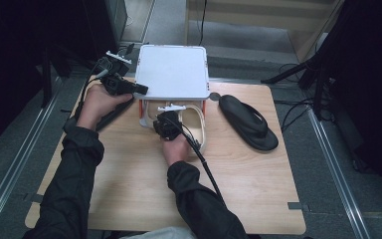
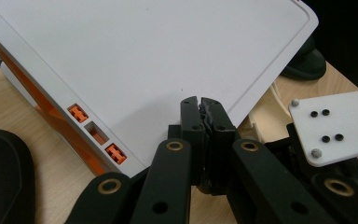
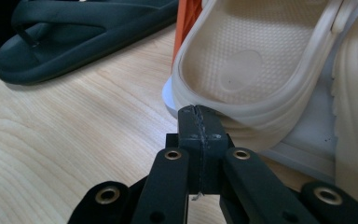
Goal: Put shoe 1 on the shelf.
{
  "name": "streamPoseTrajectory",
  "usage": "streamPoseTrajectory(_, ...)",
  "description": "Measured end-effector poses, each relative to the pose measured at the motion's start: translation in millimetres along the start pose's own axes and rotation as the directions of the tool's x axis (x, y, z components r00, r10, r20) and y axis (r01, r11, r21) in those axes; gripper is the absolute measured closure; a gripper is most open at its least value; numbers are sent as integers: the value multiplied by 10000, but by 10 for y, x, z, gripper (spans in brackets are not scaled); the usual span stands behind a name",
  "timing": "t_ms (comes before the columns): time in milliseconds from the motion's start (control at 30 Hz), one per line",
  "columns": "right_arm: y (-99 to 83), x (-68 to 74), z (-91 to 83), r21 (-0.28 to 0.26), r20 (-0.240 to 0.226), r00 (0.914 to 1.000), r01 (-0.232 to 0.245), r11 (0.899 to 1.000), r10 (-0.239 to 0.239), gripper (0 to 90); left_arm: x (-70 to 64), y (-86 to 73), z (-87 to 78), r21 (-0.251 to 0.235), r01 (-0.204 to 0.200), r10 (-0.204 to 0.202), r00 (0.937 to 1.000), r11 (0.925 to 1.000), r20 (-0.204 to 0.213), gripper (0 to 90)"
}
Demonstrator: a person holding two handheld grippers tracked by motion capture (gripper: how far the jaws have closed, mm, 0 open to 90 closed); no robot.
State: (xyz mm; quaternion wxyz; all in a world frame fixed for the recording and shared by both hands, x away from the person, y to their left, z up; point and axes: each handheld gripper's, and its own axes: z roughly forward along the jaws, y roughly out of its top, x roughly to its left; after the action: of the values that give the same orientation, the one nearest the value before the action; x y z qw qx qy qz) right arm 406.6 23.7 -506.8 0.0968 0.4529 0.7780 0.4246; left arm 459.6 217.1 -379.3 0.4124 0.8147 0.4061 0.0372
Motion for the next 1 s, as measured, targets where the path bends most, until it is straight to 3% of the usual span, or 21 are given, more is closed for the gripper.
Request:
streamPoseTrajectory(300, -96, 29, -229, 19, -490, 9988, 0, 10000, 1, 900, 2, -1, 1, -25, 27, -27, 10000, 10000, 9, 887)
streamPoseTrajectory(467, -190, 55, -427, -57, -681, 9966, 450, 9990, -453, 900, -1, 0, 1, 1, 5, -5, 10000, 10000, -1, 887)
streamPoseTrajectory(500, -243, 39, -531, -84, -874, 9950, 483, 9988, -488, 900, 0, 0, 1, -4, 11, -11, 10000, 10000, 6, 887)
streamPoseTrajectory(767, -450, -69, -841, 11, -1349, 9907, 163, 9999, -160, 900, 1, -2, 0, -14, 28, -28, 10000, 10000, -2, 887)
streamPoseTrajectory(1000, -639, -177, -1104, 9, -1322, 9911, 163, 9999, -160, 900, 0, -2, 1, -20, 44, -44, 10000, 10000, 7, 886)
